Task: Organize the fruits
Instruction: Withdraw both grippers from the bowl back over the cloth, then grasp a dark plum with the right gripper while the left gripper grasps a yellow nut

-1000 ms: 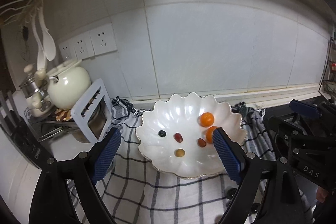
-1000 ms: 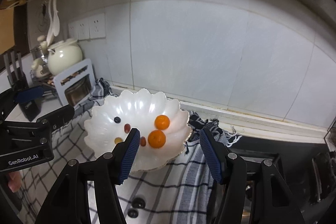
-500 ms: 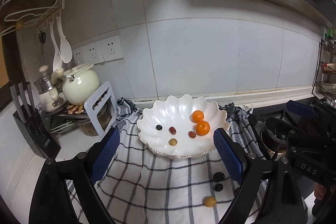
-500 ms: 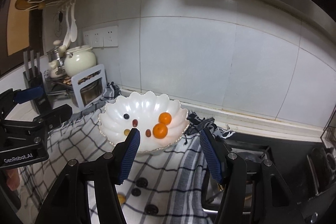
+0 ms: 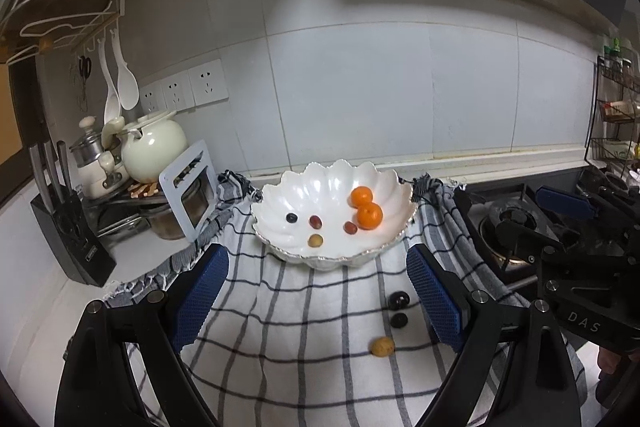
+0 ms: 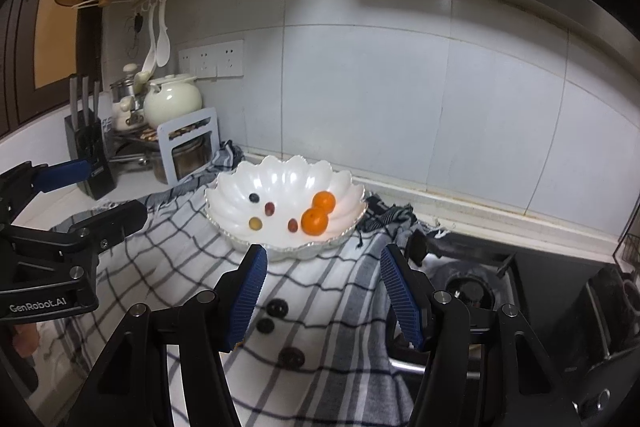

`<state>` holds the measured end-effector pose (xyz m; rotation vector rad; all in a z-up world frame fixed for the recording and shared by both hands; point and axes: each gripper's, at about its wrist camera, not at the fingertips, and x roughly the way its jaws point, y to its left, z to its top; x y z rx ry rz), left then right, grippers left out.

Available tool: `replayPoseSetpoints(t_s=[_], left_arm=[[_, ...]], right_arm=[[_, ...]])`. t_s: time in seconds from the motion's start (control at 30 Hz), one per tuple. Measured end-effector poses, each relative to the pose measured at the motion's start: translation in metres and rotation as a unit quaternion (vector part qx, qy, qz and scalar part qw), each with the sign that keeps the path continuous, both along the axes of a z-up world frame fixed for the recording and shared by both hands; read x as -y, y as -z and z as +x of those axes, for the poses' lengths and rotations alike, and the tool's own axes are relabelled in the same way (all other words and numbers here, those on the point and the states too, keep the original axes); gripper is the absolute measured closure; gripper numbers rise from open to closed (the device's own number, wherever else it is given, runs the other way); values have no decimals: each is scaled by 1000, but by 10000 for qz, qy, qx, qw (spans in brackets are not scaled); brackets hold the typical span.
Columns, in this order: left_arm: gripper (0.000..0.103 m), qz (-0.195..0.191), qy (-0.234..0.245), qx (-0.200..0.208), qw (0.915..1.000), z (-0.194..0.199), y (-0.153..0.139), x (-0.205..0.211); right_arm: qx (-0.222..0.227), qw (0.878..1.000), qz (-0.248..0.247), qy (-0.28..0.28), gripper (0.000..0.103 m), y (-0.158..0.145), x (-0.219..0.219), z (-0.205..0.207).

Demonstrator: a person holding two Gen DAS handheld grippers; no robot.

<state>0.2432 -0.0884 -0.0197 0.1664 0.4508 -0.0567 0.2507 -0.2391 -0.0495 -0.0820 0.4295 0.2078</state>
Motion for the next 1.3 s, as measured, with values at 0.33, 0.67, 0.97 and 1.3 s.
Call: replayPoseSetpoints(t_s=[0.33,0.67,0.97,1.3], left_arm=[[12,101,75,-177,9998,-10,25,7],[16,23,186,-377,9991,-6,50,8],[26,34,333,-648,9973,4,77,10],[39,73,544,-1061,9928,20,110,13]], right_arm=[[-213,9997,-80,-105,43,24,1,-8],[-543,9979,-103,-340,43,48,-2,-4],[-919,9944,-33,-515,44,71,-7,10],[-1355,9887,2,-637,52,100,-13,27]])
